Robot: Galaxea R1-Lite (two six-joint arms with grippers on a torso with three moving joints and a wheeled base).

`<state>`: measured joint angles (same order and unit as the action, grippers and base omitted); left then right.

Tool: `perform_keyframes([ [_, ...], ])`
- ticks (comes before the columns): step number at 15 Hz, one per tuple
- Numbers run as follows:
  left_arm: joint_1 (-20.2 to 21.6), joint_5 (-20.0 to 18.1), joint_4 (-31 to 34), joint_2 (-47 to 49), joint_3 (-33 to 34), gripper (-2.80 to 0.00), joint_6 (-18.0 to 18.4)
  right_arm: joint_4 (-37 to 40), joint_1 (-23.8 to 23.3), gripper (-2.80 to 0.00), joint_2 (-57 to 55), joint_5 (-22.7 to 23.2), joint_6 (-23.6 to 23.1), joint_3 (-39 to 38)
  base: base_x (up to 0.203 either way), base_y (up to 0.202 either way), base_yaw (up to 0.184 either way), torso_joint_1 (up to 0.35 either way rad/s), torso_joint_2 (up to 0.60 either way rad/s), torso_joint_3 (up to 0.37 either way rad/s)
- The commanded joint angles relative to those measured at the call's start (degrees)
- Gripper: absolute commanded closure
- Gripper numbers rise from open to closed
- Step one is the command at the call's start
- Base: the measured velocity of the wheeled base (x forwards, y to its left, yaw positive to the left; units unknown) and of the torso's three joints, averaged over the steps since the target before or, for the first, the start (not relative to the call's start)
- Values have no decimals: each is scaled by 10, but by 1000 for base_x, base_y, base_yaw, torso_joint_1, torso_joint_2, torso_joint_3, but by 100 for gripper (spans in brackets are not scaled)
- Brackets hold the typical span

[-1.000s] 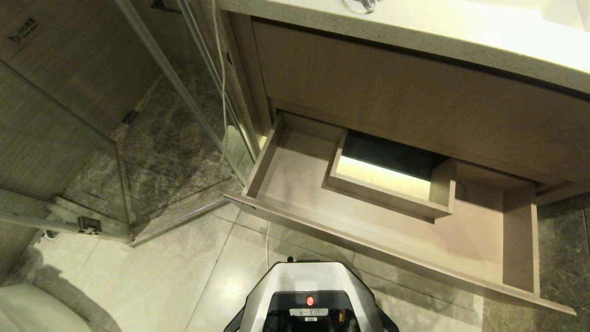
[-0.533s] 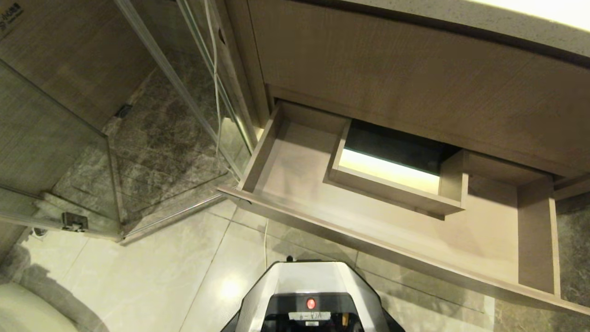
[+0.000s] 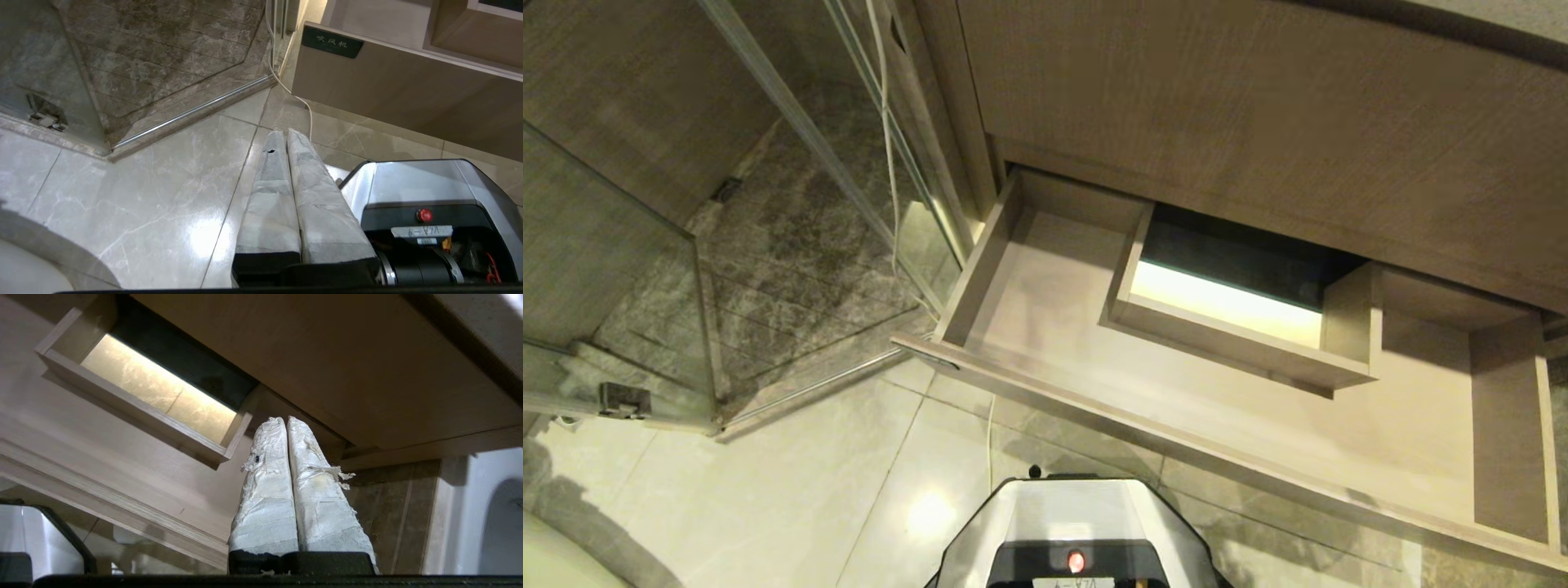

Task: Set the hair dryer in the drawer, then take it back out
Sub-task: Close the drawer

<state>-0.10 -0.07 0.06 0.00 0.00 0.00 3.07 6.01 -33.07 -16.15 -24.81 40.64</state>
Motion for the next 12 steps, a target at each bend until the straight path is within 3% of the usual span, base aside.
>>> perform_keyframes([
  [1, 0, 0, -1, 0, 1, 0, 0, -1, -2, 0, 2, -1, -2, -4, 0, 0, 0, -6, 369, 359],
  [12, 0, 0, -1, 0, 1, 0, 0, 1, -2, 0, 8, 1, -2, -12, 0, 0, 0, -35, 400, 370],
])
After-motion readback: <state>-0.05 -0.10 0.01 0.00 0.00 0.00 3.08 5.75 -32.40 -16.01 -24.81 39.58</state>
